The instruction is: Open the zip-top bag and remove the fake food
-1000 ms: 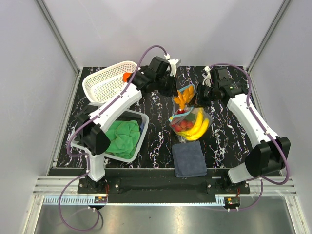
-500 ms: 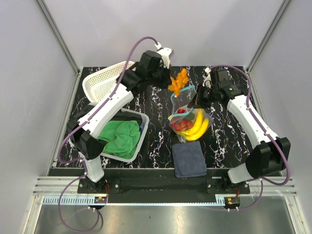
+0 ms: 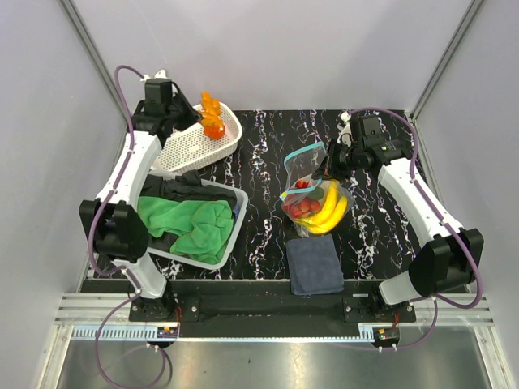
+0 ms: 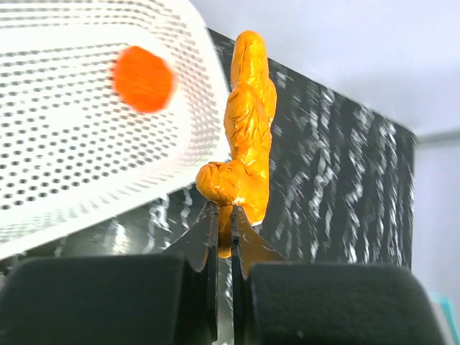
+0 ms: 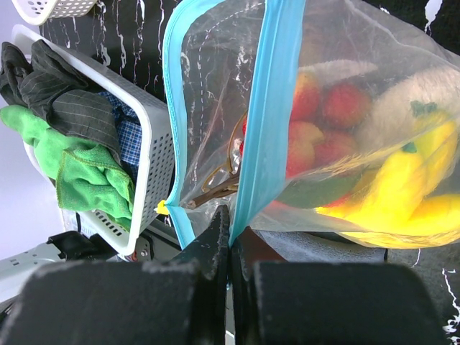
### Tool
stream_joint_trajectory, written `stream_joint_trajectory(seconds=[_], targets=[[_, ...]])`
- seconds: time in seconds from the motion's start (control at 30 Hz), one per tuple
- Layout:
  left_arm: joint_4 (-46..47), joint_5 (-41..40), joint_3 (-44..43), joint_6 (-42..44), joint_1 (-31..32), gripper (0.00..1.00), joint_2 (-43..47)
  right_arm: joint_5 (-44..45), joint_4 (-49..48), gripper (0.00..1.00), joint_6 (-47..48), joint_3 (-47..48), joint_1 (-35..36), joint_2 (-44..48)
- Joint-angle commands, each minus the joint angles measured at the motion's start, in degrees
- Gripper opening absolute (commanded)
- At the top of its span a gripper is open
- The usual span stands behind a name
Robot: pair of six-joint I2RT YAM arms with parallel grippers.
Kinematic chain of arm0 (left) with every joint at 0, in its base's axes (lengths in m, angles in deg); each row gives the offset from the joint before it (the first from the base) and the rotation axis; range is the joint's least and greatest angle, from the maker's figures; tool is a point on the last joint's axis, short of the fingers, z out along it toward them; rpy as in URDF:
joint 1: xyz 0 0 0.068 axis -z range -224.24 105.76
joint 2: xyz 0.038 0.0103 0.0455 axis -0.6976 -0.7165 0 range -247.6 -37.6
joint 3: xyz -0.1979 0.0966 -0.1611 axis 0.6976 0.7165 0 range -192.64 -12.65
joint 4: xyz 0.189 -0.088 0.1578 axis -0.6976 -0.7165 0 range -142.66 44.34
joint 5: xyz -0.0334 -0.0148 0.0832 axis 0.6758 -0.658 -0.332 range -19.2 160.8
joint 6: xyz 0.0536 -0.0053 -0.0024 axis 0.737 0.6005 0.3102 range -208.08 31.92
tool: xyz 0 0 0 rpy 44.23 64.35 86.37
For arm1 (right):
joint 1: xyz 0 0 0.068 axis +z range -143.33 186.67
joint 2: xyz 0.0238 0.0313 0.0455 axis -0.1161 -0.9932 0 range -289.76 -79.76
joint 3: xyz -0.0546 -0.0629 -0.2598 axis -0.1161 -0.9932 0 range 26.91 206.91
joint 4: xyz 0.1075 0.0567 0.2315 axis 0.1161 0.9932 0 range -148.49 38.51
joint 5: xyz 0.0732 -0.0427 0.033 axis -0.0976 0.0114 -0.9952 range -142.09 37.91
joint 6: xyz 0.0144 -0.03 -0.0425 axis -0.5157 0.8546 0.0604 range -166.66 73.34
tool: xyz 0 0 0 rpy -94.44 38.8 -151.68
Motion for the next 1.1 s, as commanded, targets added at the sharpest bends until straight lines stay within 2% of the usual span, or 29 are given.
stream_joint_trajectory(seconds=[0.0,0.1,0.3,0.43,0.53,0.57,0.67,0.83,0.9,1.03,1.07], targets=[[3.5,-0.4,-0.1,-2.4,-3.8,0.00,-3.2,-1.0,-0.6,0.00,1.1,1.4,-0.1,1.6],[3.4,-0.5,-0.7,-1.9,-7.4,0.00,-8.2,-0.8,-0.6,0.00,1.1,0.9,-0.1,1.9],[1.0,5.4,-5.9,-6.3,-12.8,0.02,-17.0,-0.5,-0.6,0.00,1.1,0.8,-0.1,2.2],[0.0,8.2,-9.7,-6.8,-14.4,0.10,-22.0,-0.6,-0.5,0.00,0.9,1.0,-0.1,2.0],[-1.1,9.4,-12.8,-5.3,-14.8,0.39,-24.3,-0.6,-0.6,0.00,0.7,1.4,-0.1,1.9],[-1.8,9.4,-13.8,-4.7,-14.7,0.63,-24.3,-0.6,-0.6,0.00,0.8,1.5,-0.1,1.9],[-1.9,9.4,-14.0,-2.7,-14.5,0.76,-22.7,-0.7,-0.6,0.00,0.6,1.4,-0.1,1.9],[-2.3,11.6,-10.1,1.9,-12.2,0.75,-16.3,-1.3,-0.7,0.00,0.3,1.6,-0.1,1.2],[-2.1,13.3,-7.3,5.3,-8.8,0.68,-12.1,-1.5,-0.6,0.00,0.2,1.8,-0.1,0.9],[-1.5,17.9,-3.3,13.1,2.2,0.56,-5.5,-2.2,-0.6,0.00,0.0,2.2,-0.1,0.2],[-1.3,17.8,-2.4,15.4,6.9,0.54,-3.2,-2.4,-0.7,0.00,0.0,2.1,0.0,0.2]])
